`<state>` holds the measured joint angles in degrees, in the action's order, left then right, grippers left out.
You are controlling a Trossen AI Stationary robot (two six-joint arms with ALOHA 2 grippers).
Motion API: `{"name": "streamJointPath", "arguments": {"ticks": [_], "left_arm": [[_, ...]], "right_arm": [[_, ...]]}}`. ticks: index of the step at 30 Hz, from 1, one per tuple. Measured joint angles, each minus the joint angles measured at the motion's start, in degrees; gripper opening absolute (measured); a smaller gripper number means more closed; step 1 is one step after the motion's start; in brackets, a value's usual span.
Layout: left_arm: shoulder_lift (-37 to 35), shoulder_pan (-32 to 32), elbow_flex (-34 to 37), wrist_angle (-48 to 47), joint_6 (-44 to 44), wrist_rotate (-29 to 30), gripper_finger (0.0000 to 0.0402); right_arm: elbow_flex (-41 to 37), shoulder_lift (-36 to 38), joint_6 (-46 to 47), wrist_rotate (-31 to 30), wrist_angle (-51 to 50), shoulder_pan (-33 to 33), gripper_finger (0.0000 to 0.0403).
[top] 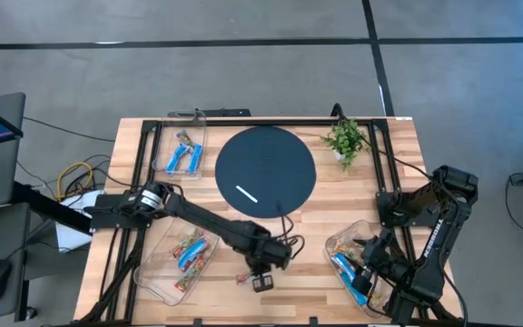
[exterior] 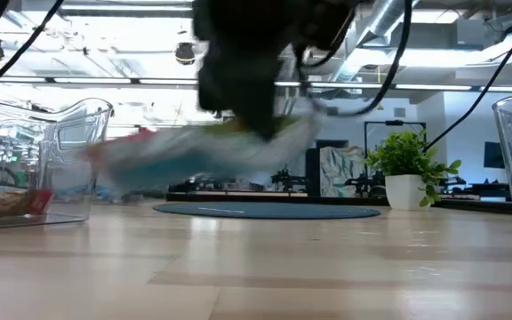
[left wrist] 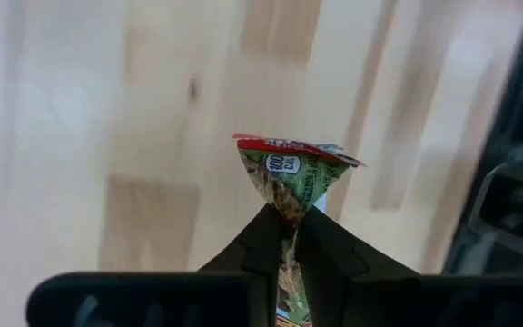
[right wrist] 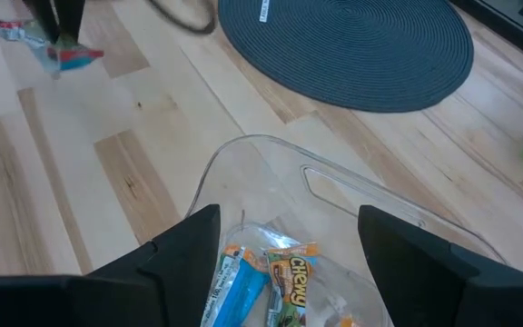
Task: Pick and place Granola Bars by type
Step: Put the red granola bar into the bottom left transparent bin
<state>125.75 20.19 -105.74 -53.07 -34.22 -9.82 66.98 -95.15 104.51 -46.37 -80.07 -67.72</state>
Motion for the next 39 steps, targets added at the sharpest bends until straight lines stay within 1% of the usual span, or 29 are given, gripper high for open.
{"name": "streamJointPath", "arguments": {"ticks": [2, 5, 8, 14, 15, 16, 20, 27, 31, 34, 39], "left_arm": [[0.0, -1.0, -2.9, -1.3, 0.0, 0.6, 0.0022], [0.0, -2.3, -8.6, -7.5, 0.4, 3.4, 0.0021], [0.0, -2.9, -14.7, -15.7, 1.7, 8.4, 0.0021], [0.0, -3.0, -27.1, -35.4, 2.1, 18.3, 0.0021], [0.0, -3.0, -28.8, -37.5, 1.8, 19.8, 0.0021], [-0.3, -3.0, -29.4, -37.4, 1.8, 21.0, 0.0021], [-3.6, -2.5, -28.2, -37.3, 0.4, 21.2, 0.0021], [-6.6, -1.6, -25.5, -36.8, -2.0, 22.7, 0.0020], [-8.8, -0.9, -19.3, -37.0, -4.0, 22.3, 0.0020], [-11.6, 0.0, -11.9, -37.0, -6.6, 20.3, 0.0020], [-17.5, 2.2, 1.3, -37.0, -14.3, 17.8, 0.0020]], "right_arm": [[0.0, 0.0, 0.0, 0.0, 0.0, 0.0, 0.0253], [0.0, 0.0, 0.0, 0.0, 0.0, 0.0, 0.0253], [0.0, 0.0, 0.0, 0.0, 0.0, 0.0, 0.0253], [0.0, 0.0, 0.0, 0.0, 0.0, 0.0, 0.0253], [0.0, 0.0, 0.0, 0.0, 0.0, 0.0, 0.0253], [0.0, 0.0, -0.1, 0.0, 0.0, 0.0, 0.0253], [0.0, 0.0, -0.1, 0.0, -0.4, 0.0, 0.0253], [0.0, 0.0, -1.1, 0.0, -0.4, 0.0, 0.0253], [0.0, 0.0, -1.1, 0.0, -0.4, 0.0, 0.0253], [0.0, 0.0, -1.1, 0.0, -0.4, 0.0, 0.0253], [0.0, 0.0, -1.1, 0.0, -0.5, 0.0, 0.0253]]}}
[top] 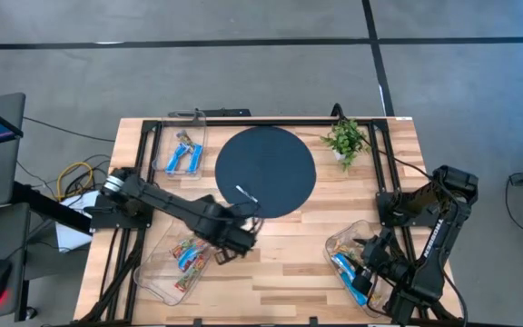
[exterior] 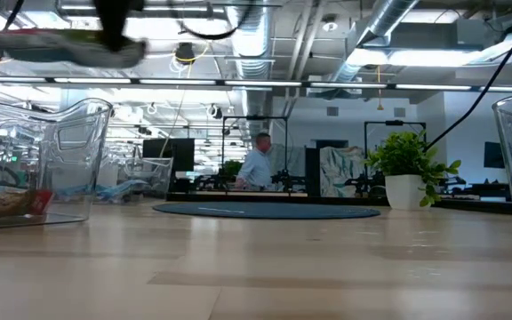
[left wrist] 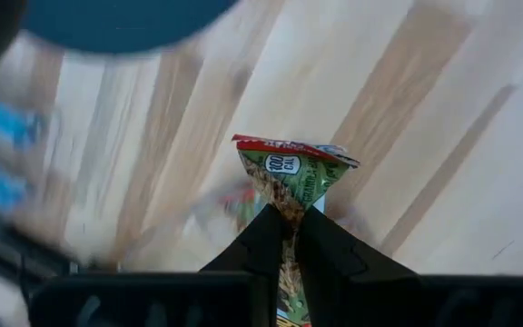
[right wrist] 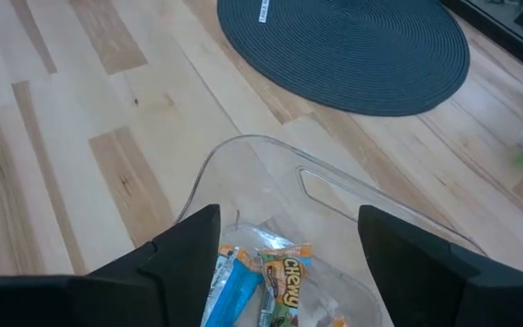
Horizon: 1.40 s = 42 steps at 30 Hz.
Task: Pick and place Granola Bars by type
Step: Put the red granola bar into the bottom left transparent bin, then return to Home Position
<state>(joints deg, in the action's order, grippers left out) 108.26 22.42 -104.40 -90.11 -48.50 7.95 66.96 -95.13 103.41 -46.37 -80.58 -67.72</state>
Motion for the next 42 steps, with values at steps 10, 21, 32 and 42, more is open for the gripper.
{"name": "streamJointPath", "arguments": {"ticks": [10, 21, 32, 42], "left_arm": [[-10.4, 5.3, 14.9, 0.1, -17.5, -0.3, 0.0020], [-11.4, 8.9, 20.4, 2.9, -23.6, -3.1, 0.0112], [-11.3, 9.0, 16.9, 3.0, -24.5, 2.8, 0.0171], [-11.3, 7.0, 4.4, 3.7, -19.0, 18.6, 0.0171]], "right_arm": [[0.0, 0.0, -6.6, -0.1, -0.2, 3.5, 0.0253], [0.0, 0.0, -15.0, 0.0, 3.0, 8.6, 0.0253], [0.0, 0.0, -21.5, -0.2, 2.6, 10.0, 0.0253], [8.3, 2.2, -30.1, -7.7, -7.9, 12.8, 0.0253]]}}
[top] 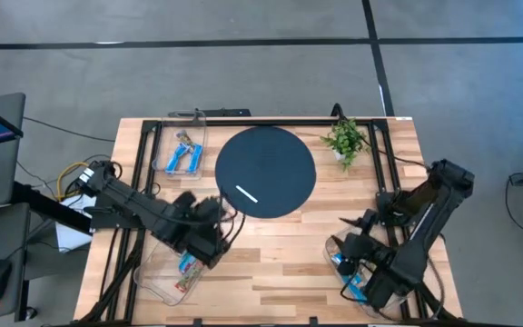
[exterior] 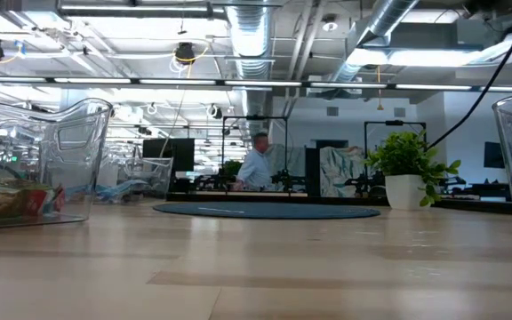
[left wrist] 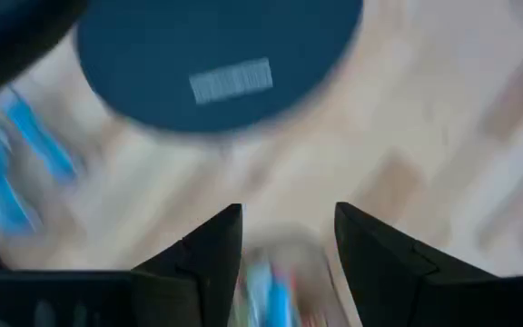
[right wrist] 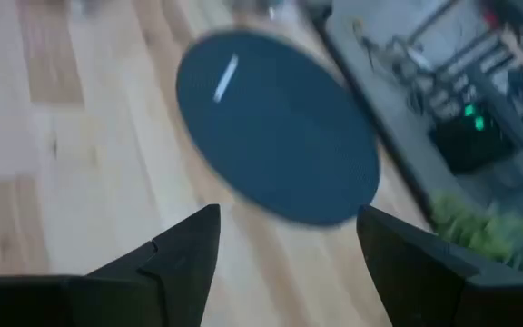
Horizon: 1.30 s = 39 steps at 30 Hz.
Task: Pick and place Granola Bars by type
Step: Return to Home Position
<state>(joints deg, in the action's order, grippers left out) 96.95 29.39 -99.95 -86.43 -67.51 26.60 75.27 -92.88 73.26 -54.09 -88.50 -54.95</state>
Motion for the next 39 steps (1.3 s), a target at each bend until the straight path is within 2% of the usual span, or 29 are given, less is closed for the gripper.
{"name": "streamJointPath", "arguments": {"ticks": [3, 6, 9, 12, 15, 20, 23, 28, 31, 39], "left_arm": [[0.0, -1.2, -3.6, 1.2, 4.0, 10.2, 0.0171], [0.0, -2.5, -6.2, 4.0, 9.4, 18.9, 0.0171], [0.0, -4.3, -7.9, 5.0, 11.9, 25.1, 0.0171], [-0.1, -6.9, -8.7, 4.5, 9.8, 29.2, 0.0171], [0.0, -8.9, -9.5, 4.1, 9.4, 35.5, 0.0171], [0.0, -11.8, -9.5, 2.8, 5.6, 49.2, 0.0171], [0.0, -13.6, -9.5, 2.3, 10.4, 55.4, 0.0171], [0.0, -15.8, -9.5, 0.6, 25.5, 61.9, 0.0171], [0.0, -17.4, -9.5, -3.9, 25.7, 63.4, 0.0171], [-0.4, -21.8, -8.9, -0.3, 24.4, 63.2, 0.0171]], "right_arm": [[1.4, 4.4, -4.8, -3.3, -0.3, 1.7, 0.0253], [1.2, 8.7, -7.8, -3.0, -0.7, 4.2, 0.0253], [1.3, 14.3, -11.5, -3.4, 0.3, 7.0, 0.0253], [1.3, 18.8, -13.8, -3.0, 2.5, 9.6, 0.0253], [1.3, 23.2, -11.1, -3.0, 2.6, 12.3, 0.0253], [1.3, 28.9, -5.4, -3.4, 2.8, 16.8, 0.0253], [1.3, 31.4, -5.3, -4.5, 3.7, 19.5, 0.0253], [1.3, 32.9, -14.8, -1.8, 6.5, 22.7, 0.0253], [1.3, 33.1, -19.5, -1.3, 8.5, 24.4, 0.0253], [1.3, 33.0, -28.7, -1.4, 11.5, 29.6, 0.0253]]}}
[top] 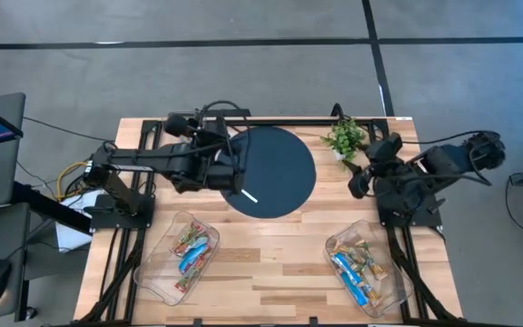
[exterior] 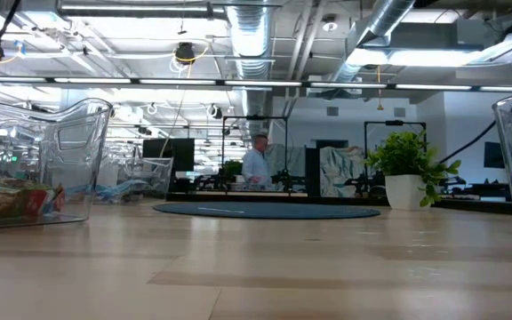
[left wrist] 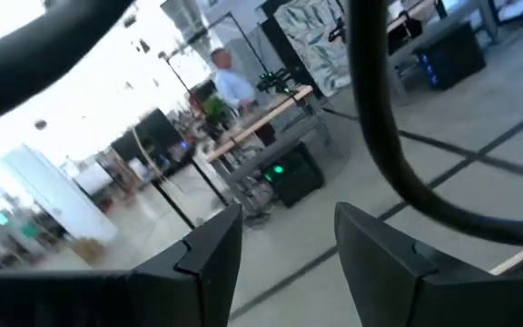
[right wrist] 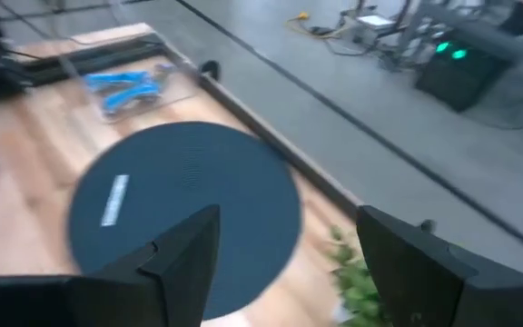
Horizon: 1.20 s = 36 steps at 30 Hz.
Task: Pick and place Granola Bars by type
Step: Return to Home Position
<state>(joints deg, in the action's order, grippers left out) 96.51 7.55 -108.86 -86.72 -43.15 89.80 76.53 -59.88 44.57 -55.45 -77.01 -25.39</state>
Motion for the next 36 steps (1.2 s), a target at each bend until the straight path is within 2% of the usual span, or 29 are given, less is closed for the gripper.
{"name": "streamJointPath", "arguments": {"ticks": [3, 6, 8, 10, 13, 15, 17, 19, 21, 24, 26, 28, 32, 34, 36], "left_arm": [[0.1, -0.7, 0.0, 8.0, -0.1, -2.1, 0.0171], [0.1, -1.3, 1.4, 20.6, 0.8, -6.8, 0.0171], [0.2, -2.0, 3.0, 30.4, 5.3, -11.4, 0.0171], [0.2, -2.8, 4.4, 41.5, 11.0, -18.6, 0.0171], [0.1, -3.9, 7.1, 60.7, 22.3, -33.9, 0.0171], [0.2, -4.4, 8.7, 72.5, 31.9, -47.6, 0.0171], [0.1, -4.8, 10.7, 82.9, 41.5, -63.7, 0.0171], [0.2, -5.0, 11.6, 88.1, 48.5, -77.3, 0.0171], [0.2, -5.0, 11.7, 90.6, 53.5, -85.5, 0.0171], [0.1, -5.0, 11.6, 91.6, 56.9, -87.1, 0.0171], [0.1, -5.2, 11.6, 91.1, 57.0, -83.7, 0.0171], [0.1, -5.6, 11.6, 91.1, 56.7, -78.6, 0.0171], [-0.5, -7.5, 11.6, 87.6, 53.4, -69.8, 0.0171], [-1.7, -9.1, 11.6, 83.3, 52.2, -68.3, 0.0171], [-3.2, -11.1, 11.6, 80.4, 50.8, -69.4, 0.0171]], "right_arm": [[0.0, 0.0, -3.1, -0.9, 0.0, 4.0, 0.0253], [0.0, -0.1, -6.3, -1.0, 0.1, 8.9, 0.0253], [0.0, -0.1, -9.2, -0.2, 0.2, 12.0, 0.0253], [0.0, -0.1, -11.8, 0.4, 0.6, 14.9, 0.0253], [0.0, -0.1, -17.4, 2.7, 1.6, 18.8, 0.0253], [0.0, -0.1, -22.8, 5.2, 2.8, 21.1, 0.0253], [0.0, -0.1, -28.8, 8.7, 4.9, 23.1, 0.0253], [0.0, -0.1, -36.0, 13.4, 8.1, 24.9, 0.0253], [0.0, -0.1, -43.7, 20.1, 12.3, 26.6, 0.0253], [0.0, -0.1, -52.8, 33.1, 19.0, 28.8, 0.0253], [0.0, -0.1, -56.8, 42.4, 23.6, 30.1, 0.0253], [0.0, -0.1, -59.2, 49.2, 27.7, 31.4, 0.0253], [0.0, -0.1, -58.3, 55.4, 36.0, 33.7, 0.0253], [0.0, -0.1, -56.8, 56.6, 39.6, 34.9, 0.0253], [0.0, -0.1, -55.3, 58.0, 42.4, 36.1, 0.0253]]}}
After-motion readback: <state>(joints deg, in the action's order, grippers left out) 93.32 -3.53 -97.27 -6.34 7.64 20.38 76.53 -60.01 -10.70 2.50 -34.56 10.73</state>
